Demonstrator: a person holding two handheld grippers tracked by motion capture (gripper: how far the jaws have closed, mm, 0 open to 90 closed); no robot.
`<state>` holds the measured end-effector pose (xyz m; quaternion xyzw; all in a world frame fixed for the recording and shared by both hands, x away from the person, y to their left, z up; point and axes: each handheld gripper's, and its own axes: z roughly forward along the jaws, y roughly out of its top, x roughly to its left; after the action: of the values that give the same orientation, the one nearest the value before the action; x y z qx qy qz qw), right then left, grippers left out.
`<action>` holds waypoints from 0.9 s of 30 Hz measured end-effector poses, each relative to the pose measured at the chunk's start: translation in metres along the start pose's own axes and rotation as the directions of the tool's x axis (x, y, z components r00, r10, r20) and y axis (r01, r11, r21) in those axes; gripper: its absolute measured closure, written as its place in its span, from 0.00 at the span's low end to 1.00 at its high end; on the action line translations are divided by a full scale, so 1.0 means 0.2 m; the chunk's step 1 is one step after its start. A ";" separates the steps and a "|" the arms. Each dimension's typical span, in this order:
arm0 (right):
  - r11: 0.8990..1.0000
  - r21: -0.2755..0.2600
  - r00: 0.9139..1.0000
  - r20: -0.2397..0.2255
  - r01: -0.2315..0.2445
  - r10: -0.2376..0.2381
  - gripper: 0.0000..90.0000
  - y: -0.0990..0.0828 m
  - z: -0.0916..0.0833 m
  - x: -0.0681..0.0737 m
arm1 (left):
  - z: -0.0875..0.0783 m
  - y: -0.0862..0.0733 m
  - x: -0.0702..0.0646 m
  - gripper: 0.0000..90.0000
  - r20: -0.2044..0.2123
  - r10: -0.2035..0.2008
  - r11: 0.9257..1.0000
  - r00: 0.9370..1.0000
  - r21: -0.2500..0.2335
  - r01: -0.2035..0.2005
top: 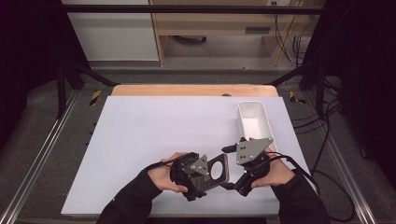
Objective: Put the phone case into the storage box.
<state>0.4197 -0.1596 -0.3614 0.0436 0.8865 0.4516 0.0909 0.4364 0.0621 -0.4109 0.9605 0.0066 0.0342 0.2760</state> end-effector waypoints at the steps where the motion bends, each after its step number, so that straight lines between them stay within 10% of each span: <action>1: 1.000 -0.012 1.000 0.001 -0.001 0.002 0.02 0.00 -0.01 0.00 | 0.00 0.00 0.00 0.13 -0.007 0.000 1.000 1.000 -0.007 0.000; 13: 0.996 -0.085 0.999 0.023 -0.033 0.035 0.02 -0.07 -0.08 0.01 | -0.04 -0.06 0.00 0.13 -0.042 -0.038 0.990 0.998 -0.137 0.032; 27: 0.987 -0.151 0.997 0.036 -0.059 0.065 0.02 -0.13 -0.07 0.03 | -0.04 -0.15 -0.01 0.13 -0.057 -0.121 0.951 0.991 -0.292 0.099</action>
<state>0.4113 -0.1859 -0.3755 0.0733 0.8463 0.5185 0.0979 0.4338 0.0925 -0.4198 0.9062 0.0654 0.0552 0.4140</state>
